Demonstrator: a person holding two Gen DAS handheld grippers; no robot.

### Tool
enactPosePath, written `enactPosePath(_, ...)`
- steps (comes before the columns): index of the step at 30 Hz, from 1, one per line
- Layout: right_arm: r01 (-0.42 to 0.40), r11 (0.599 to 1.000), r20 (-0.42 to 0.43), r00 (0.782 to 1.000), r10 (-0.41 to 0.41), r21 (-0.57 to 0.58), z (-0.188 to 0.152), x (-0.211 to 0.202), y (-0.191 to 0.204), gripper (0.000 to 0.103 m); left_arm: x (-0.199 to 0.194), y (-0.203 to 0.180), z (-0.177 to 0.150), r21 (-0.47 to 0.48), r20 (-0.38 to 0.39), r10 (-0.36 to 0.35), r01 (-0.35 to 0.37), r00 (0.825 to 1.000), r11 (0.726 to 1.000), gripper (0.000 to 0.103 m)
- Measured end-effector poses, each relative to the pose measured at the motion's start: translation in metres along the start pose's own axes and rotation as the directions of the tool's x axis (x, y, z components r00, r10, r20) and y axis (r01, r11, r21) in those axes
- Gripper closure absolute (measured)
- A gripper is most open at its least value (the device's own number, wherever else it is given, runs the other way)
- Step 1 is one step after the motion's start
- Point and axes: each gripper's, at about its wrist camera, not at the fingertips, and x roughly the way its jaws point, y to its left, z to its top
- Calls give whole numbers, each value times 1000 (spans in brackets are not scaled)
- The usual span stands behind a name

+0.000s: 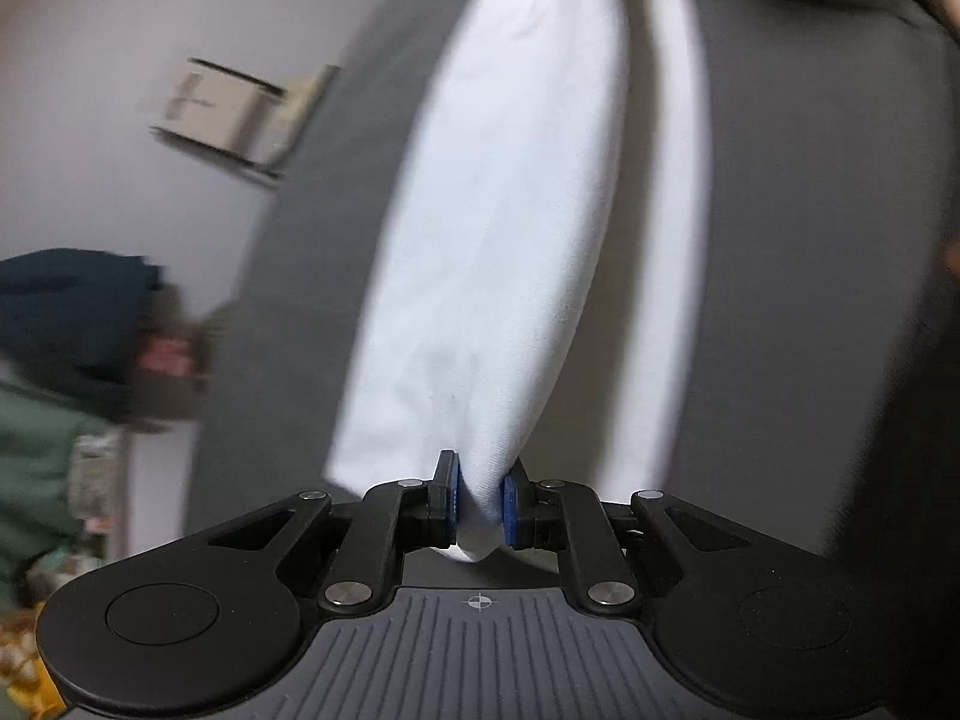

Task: Fold clothes
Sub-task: 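Lay the folded end down and open both grippers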

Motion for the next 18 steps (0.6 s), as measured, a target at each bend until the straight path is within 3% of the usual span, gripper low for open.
enactPosePath(4,-42,996,-20,999,41,-73,1,6,10,92,-7,3,-2,-82,23,12,-10,1000,997,89)
enactPosePath(8,-23,999,-17,1000,22,-45,0,-9,-1,92,-22,17,-10,-117,68,34,-26,997,993,89)
enactPosePath(11,-59,996,-19,998,58,-69,-2,-4,3,92,-23,19,-17,-111,68,-18,26,998,993,89)
enactPosePath(15,-108,986,-41,994,103,-131,0,16,17,92,2,15,-19,-119,18,-169,170,985,978,89)
enactPosePath(18,-123,986,-38,992,119,-115,-1,19,15,92,10,20,-24,-196,23,-221,221,975,955,89)
